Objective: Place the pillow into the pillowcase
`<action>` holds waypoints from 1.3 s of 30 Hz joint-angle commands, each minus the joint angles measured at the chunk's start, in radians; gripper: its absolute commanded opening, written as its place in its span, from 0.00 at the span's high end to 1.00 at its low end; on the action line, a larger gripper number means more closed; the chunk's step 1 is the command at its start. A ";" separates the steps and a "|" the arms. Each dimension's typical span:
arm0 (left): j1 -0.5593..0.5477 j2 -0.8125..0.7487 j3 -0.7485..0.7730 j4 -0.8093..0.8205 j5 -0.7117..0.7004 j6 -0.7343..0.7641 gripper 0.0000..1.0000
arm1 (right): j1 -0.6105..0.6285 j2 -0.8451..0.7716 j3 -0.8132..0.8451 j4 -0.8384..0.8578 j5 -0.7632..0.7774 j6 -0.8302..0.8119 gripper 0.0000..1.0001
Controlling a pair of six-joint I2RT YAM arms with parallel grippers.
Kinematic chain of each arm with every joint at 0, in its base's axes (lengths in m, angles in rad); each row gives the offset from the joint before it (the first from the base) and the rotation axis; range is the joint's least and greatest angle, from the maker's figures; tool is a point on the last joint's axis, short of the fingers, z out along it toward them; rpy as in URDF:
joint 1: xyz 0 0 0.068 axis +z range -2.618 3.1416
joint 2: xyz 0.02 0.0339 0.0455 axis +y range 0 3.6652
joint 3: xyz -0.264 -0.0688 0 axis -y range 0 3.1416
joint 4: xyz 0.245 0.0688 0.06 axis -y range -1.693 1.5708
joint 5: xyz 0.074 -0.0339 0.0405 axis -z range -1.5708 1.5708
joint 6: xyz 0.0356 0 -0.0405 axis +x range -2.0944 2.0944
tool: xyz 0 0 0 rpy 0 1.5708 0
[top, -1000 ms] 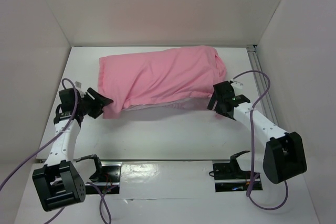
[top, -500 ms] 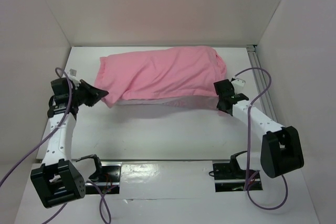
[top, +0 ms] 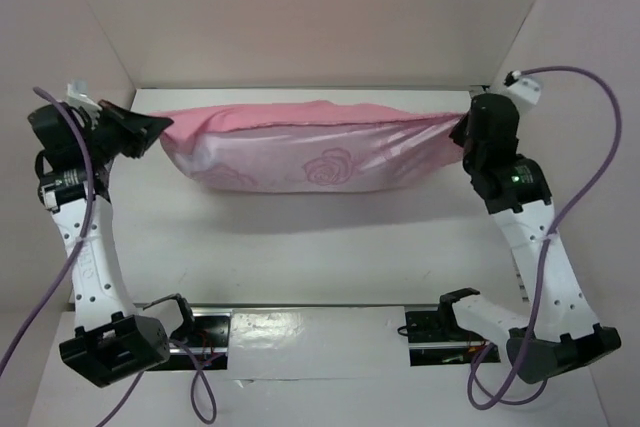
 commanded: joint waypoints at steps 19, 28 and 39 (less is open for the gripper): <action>-0.042 0.300 0.138 0.026 -0.127 0.052 0.03 | -0.085 0.451 0.306 -0.021 -0.076 -0.107 0.36; -0.171 0.271 0.256 -0.132 -0.294 0.250 0.04 | -0.085 0.365 0.303 -0.017 -0.232 -0.159 0.18; -0.297 0.199 -0.040 -0.111 -0.394 0.261 0.18 | 0.003 0.270 -0.048 0.013 -0.581 -0.085 0.50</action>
